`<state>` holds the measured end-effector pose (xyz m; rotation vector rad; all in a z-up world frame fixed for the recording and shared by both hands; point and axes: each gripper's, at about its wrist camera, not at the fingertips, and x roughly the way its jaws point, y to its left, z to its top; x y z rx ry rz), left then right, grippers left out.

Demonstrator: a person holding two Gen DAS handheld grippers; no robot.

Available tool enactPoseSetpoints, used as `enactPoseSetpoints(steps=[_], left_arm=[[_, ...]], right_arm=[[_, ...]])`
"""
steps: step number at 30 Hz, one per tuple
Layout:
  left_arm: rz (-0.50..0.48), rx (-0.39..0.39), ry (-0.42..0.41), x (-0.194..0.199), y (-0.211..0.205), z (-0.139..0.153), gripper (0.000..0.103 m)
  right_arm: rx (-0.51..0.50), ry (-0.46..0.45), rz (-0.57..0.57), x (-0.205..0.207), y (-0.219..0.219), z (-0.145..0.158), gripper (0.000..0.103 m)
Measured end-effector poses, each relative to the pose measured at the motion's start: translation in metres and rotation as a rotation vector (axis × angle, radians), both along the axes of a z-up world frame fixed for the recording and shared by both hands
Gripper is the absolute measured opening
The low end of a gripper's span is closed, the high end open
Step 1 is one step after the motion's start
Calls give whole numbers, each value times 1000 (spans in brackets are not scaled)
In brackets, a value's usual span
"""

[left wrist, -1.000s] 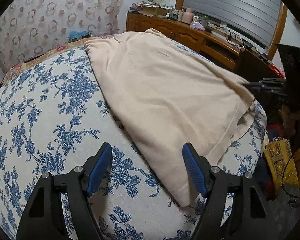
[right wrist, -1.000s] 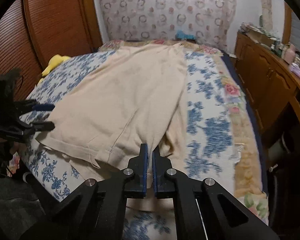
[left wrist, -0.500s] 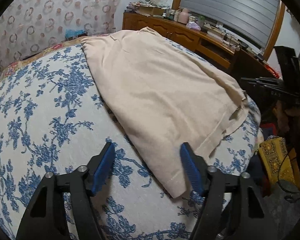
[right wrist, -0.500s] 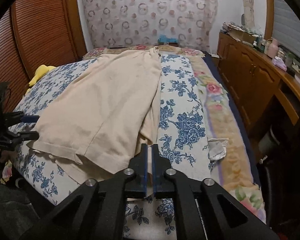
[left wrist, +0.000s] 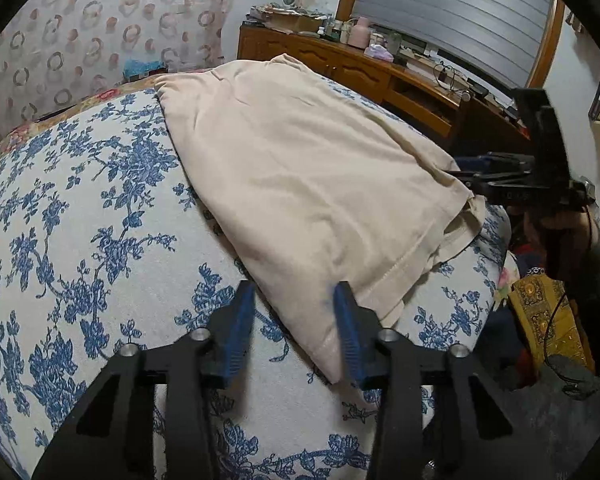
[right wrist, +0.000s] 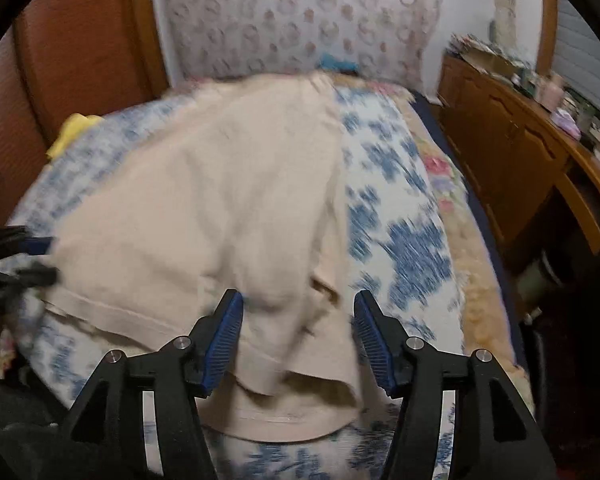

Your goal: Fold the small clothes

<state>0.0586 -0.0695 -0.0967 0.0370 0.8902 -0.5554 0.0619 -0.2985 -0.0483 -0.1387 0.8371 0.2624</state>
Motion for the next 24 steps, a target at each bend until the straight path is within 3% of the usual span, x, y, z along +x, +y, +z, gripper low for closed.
enactPoseSetpoints(steps=[3,9,12,14,16,20,24], left_arm=[[-1,-2,4,-3,1,0,36],[-19,14,6,-7,-5,0,36],[-28,17,5,-7,-7,0,36],[-42,-2,13,-5,-8,0,19],[-42,-15,15,-2,-6,0,7],[-36,-64,-25,5,0,17,6],[2,-118,-82,27,10,44,5]], right_arm=[[47,19,2,2,-10,-2,60],[48,44,66,-7,-7,-4,60],[65,50,102,-7,-8,-2,43],[78,52,107,-4,-10,-2,22],[106,59,132,0,-10,-2,11],[127,-9,172,-3,-11,8,8],[205,-124,169,7,-22,42,8]])
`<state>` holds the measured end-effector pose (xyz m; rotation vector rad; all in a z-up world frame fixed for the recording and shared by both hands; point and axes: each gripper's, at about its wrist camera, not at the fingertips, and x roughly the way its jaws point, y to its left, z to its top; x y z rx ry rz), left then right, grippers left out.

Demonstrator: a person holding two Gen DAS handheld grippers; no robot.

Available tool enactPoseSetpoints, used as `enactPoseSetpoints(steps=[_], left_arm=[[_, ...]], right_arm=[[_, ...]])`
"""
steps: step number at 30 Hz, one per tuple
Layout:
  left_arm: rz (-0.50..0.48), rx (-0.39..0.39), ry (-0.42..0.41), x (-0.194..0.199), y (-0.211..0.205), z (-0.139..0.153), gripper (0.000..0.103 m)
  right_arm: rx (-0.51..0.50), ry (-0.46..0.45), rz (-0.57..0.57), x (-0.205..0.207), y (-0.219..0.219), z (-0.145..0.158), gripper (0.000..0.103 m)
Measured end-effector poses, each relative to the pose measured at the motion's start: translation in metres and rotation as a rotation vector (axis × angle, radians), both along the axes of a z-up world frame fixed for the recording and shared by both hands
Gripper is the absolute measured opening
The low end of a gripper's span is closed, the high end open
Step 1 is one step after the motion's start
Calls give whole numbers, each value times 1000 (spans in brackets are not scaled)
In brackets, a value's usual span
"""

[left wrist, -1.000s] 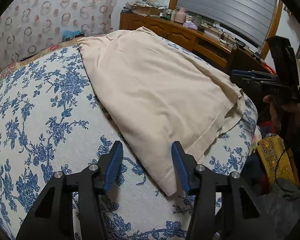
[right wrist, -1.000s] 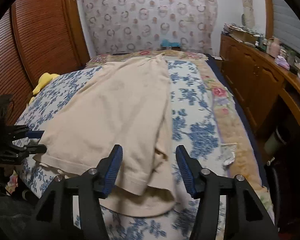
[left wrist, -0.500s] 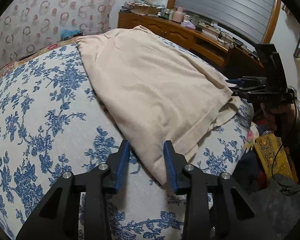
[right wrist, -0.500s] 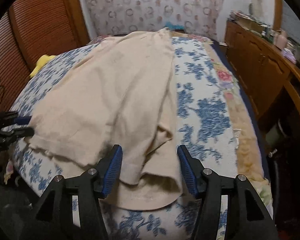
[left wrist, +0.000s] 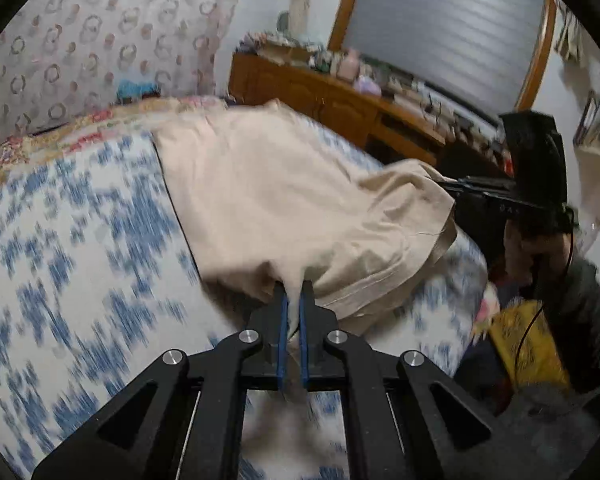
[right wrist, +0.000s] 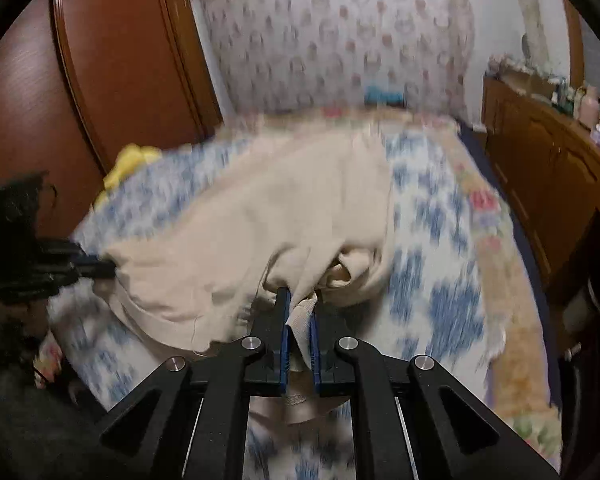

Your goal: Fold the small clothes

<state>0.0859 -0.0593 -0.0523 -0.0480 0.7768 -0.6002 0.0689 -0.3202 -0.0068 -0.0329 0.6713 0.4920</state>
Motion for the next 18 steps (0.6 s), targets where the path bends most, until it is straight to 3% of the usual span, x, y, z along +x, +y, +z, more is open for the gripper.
enactPoseSetpoints(steps=[5,10,18], left_arm=[[60,-12,-60,48,10,26,5],[113,1,-89,99,22,39,5],[167,3,-86,175,30,40,5]], right_arm=[[37,-85,10,35,0,32,8],[49,-115,15,85,8,45,8],[28,-98,15,168,31,35,8]])
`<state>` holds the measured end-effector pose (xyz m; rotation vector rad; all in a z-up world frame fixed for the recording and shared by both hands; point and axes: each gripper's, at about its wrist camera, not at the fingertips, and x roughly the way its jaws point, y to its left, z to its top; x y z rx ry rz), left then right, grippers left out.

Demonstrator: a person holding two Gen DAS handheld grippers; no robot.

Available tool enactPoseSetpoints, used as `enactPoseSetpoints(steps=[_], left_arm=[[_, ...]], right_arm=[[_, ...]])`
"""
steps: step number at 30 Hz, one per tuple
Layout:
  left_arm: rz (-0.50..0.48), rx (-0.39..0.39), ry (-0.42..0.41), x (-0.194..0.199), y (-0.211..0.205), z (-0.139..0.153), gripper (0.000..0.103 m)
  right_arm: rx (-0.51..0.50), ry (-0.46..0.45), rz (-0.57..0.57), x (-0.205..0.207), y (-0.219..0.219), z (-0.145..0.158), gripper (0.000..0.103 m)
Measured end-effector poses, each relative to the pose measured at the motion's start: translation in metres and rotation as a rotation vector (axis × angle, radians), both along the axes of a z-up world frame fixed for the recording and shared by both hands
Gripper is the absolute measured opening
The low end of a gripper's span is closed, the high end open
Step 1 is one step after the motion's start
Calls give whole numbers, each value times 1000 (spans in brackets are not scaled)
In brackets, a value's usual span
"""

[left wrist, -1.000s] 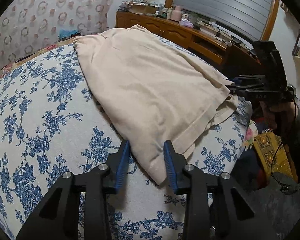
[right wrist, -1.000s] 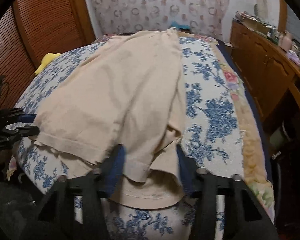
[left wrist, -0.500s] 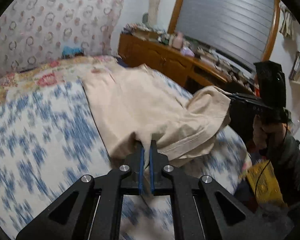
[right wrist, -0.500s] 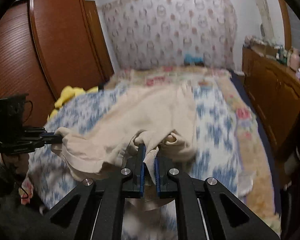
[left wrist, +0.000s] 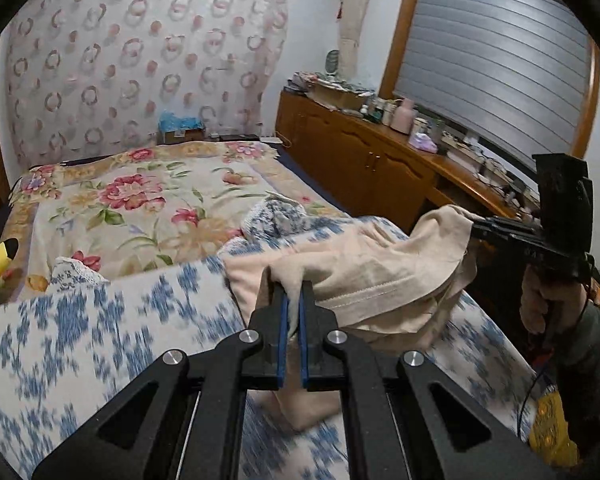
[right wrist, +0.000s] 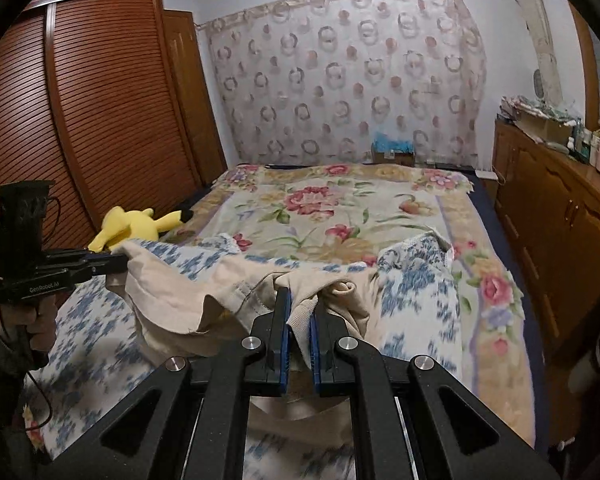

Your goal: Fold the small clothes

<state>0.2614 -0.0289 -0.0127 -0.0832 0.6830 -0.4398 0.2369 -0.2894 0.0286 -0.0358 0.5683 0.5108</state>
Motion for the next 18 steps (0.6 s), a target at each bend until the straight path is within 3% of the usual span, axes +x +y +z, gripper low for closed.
enactPoseSetpoints(steps=[7,11,12,15,17,18], left_arm=[[27,46,78,50,-2,-30,5],[18,55,98,56,-1,-39,6],[10,51,97,55,0,-38,9],[10,86,85,46,6,-38,36],[3,81,82,37,13,-38,42],[1,78,101,33,18,-41,43]], right_arm=[[-66,69,-29,51,15,-18,8],[-74,86,-65,64,17,-10,17],[-83,80,-81,64,15,-8,17],[-108,56,-75,50,11,-1,19],[-134,53,-71,38,7,-1,40],[-150,57,-70,33,6,-3,43]])
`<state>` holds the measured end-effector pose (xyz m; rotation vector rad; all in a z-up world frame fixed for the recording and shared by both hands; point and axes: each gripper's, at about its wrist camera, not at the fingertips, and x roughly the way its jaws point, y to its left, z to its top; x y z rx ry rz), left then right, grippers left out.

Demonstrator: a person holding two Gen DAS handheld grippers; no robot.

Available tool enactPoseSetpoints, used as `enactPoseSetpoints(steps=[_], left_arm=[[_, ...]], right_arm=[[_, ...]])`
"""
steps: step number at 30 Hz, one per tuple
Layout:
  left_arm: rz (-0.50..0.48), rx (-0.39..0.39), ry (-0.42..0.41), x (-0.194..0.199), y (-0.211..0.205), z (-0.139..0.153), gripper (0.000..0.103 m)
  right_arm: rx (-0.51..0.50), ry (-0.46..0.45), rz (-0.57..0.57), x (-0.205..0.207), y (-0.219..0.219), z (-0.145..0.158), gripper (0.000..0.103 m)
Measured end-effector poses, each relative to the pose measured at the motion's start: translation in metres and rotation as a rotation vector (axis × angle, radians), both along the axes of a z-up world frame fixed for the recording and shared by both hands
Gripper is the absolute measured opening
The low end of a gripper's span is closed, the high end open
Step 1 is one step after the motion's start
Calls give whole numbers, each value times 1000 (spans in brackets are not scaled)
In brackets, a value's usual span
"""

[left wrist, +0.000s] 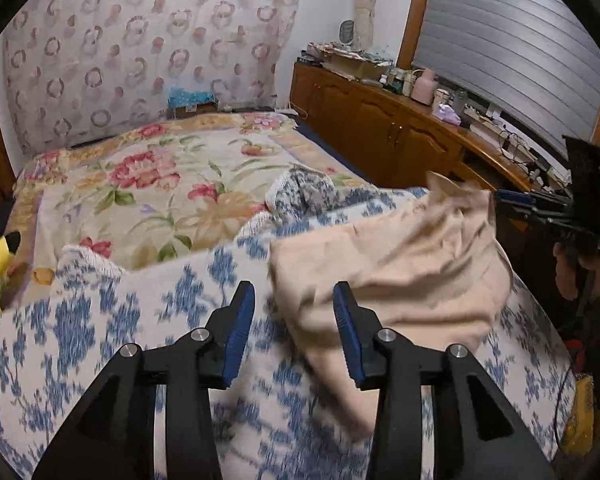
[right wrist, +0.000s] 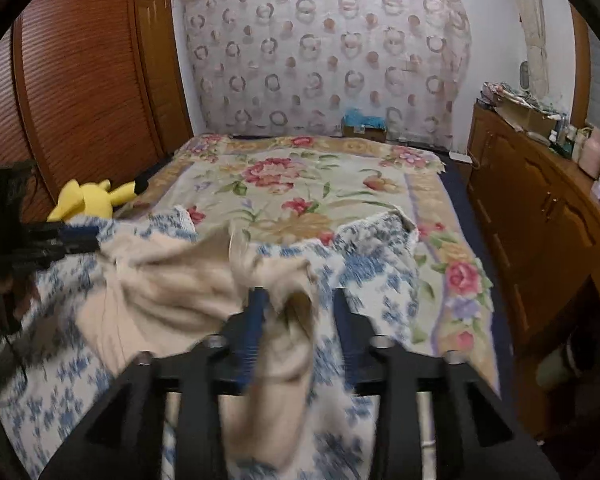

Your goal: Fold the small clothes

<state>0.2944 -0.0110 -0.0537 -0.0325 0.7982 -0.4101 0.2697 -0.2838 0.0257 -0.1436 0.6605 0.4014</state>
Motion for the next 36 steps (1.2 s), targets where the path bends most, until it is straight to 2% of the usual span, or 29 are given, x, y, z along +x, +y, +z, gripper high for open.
enactPoseSetpoints(steps=[3,7,15,20,21,22,24,25,28,31,33,36], left_arm=[[-4,23,20,-7,3,-6,58],[-23,28,59,-10,-1,-18,66],[-51,50,95,14,-22,-31,66],[-41,66,57,38,-30,-23,66],[-33,70,51,43,-28,-23,66],[-18,72,44,49,-27,-21,66],[-5,68,38,59,-25,-19,66],[5,70,35,63,-23,-20,66],[43,78,41,76,-15,-24,66],[94,95,47,84,-6,-28,66],[117,78,58,85,2,-29,66],[113,79,47,79,3,-27,66]], right_arm=[[-32,20,16,-11,-2,-6,45],[-93,68,38,-15,11,-17,46],[-189,90,123,11,49,-24,46],[-187,30,138,27,60,-6,46],[-176,6,140,31,61,1,44],[-161,-9,146,36,59,3,35],[-128,-22,147,46,58,10,25],[-107,-26,145,52,57,14,14],[-43,-21,105,69,50,19,8],[-27,19,-58,85,33,10,8],[-31,36,-80,86,30,2,8],[-72,72,-93,84,37,-4,22]])
